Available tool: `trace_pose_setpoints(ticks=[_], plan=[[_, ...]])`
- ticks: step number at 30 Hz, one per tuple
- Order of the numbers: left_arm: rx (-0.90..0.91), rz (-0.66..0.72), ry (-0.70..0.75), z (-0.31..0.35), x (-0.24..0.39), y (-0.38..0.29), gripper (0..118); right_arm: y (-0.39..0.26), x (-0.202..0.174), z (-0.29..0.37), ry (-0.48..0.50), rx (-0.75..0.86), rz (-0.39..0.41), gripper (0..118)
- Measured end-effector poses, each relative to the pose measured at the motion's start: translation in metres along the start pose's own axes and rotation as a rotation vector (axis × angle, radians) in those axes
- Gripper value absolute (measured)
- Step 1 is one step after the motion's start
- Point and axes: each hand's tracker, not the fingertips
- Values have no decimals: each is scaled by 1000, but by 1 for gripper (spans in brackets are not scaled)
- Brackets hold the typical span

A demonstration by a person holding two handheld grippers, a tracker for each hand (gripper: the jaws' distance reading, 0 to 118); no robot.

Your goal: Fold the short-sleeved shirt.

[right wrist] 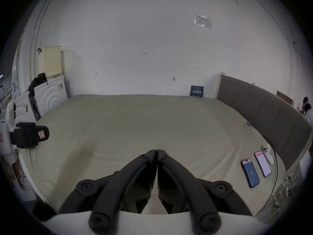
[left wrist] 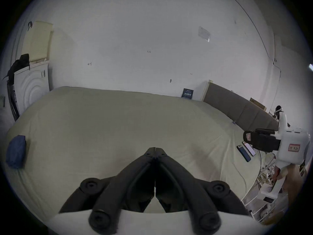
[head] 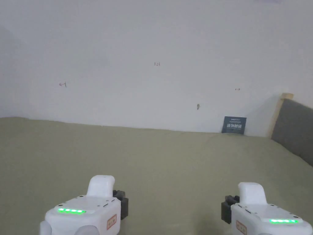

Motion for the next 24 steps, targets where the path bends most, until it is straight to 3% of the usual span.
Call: trace_pose_setpoints(ticks=[9, 11, 12, 14, 15, 16, 17, 24], plan=[[122, -42, 94, 32, -13, 32, 0, 21, -13, 15, -30, 139, 23, 6], [147, -49, 122, 35, -14, 38, 3, 27, -15, 18, -31, 182, 15, 15], [152, -52, 136, 37, -15, 40, 5, 29, -15, 19, -29, 193, 14, 25], [162, -55, 156, 40, -17, 42, 26, 34, -16, 20, -61, 208, 28, 54], [168, -55, 167, 39, -17, 42, 52, 34, -18, 19, -59, 214, 30, 77], [170, -55, 178, 39, -18, 41, 98, 35, -18, 18, -60, 212, 32, 104], [167, -50, 187, 38, -19, 41, 118, 36, -18, 17, -70, 204, 31, 114], [214, -21, 182, 40, -22, 35, 118, 24, -17, 13, -54, 228, 5, 117]])
